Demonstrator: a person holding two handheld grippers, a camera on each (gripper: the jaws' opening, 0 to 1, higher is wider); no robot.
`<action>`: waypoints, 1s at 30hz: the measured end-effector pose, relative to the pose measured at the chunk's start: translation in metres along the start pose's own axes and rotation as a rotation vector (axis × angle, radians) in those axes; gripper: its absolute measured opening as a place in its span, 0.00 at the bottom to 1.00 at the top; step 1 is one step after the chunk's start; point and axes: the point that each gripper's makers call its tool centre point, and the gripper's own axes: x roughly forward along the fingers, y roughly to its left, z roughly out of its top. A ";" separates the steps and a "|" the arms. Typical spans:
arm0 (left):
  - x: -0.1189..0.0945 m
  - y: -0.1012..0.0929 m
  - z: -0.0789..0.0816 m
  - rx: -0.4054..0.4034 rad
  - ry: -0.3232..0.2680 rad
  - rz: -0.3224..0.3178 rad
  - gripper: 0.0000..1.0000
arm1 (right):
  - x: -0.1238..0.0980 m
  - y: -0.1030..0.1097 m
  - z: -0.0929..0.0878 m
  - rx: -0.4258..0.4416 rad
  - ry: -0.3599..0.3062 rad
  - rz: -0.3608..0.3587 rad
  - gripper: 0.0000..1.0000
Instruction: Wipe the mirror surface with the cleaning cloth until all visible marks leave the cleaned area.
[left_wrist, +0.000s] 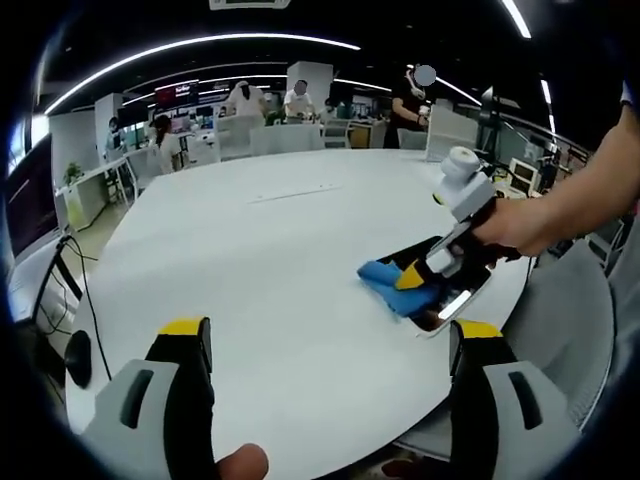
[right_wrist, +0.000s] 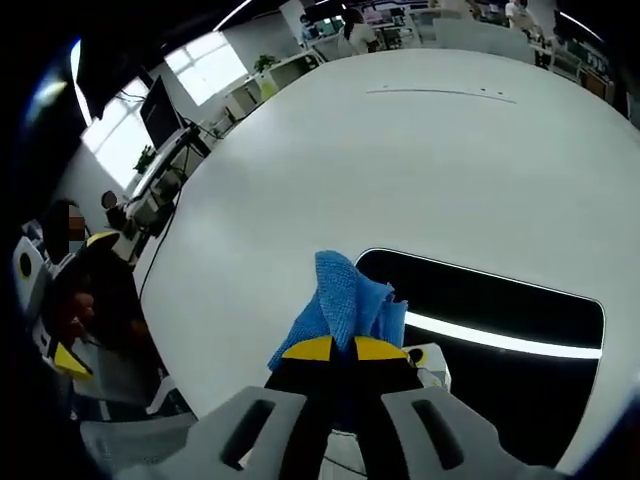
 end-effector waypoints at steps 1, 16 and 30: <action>0.001 0.000 0.000 0.001 0.000 -0.003 0.99 | 0.000 0.000 0.000 -0.002 0.000 0.000 0.00; 0.000 0.004 0.004 -0.014 -0.008 0.005 0.99 | -0.006 -0.011 -0.002 0.002 -0.001 0.004 0.00; 0.003 -0.002 0.012 -0.002 -0.022 -0.007 0.99 | -0.018 -0.034 -0.008 0.036 -0.013 -0.003 0.00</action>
